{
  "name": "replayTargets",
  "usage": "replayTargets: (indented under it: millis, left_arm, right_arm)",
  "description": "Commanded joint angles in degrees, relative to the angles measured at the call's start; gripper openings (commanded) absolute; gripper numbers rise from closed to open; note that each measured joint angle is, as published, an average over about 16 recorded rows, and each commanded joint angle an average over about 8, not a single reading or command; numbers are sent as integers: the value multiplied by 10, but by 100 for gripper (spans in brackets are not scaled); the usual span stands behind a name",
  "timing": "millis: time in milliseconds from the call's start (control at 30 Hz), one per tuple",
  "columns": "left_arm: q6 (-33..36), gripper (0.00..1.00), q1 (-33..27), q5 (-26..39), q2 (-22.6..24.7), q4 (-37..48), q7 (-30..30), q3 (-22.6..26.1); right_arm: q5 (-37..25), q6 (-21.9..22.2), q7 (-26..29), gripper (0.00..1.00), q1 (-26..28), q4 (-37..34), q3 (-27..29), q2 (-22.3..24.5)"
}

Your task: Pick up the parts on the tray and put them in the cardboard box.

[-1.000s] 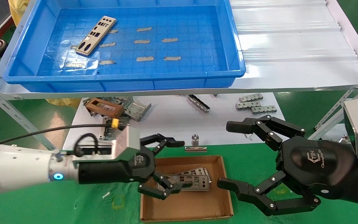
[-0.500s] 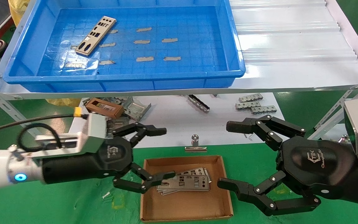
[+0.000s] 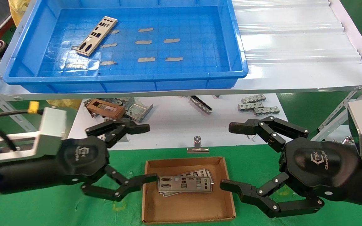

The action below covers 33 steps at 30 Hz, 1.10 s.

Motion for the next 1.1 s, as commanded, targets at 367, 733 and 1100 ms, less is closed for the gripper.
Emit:
replayTargets:
  millis: [367, 733, 1100]
  left_arm:
    - [-1, 100, 40, -46, -69, -104, -67, -37]
    - [-1, 100, 69, -79, -119, -178, -112, -63]
    - [-1, 100, 70, -80, -119, -177, -112, -63]
  right_arm:
    - [0, 0, 0, 100, 0, 0, 0, 0]
    - [0, 0, 0, 100, 0, 0, 0, 0]
    - [0, 0, 0, 100, 0, 0, 0, 0]
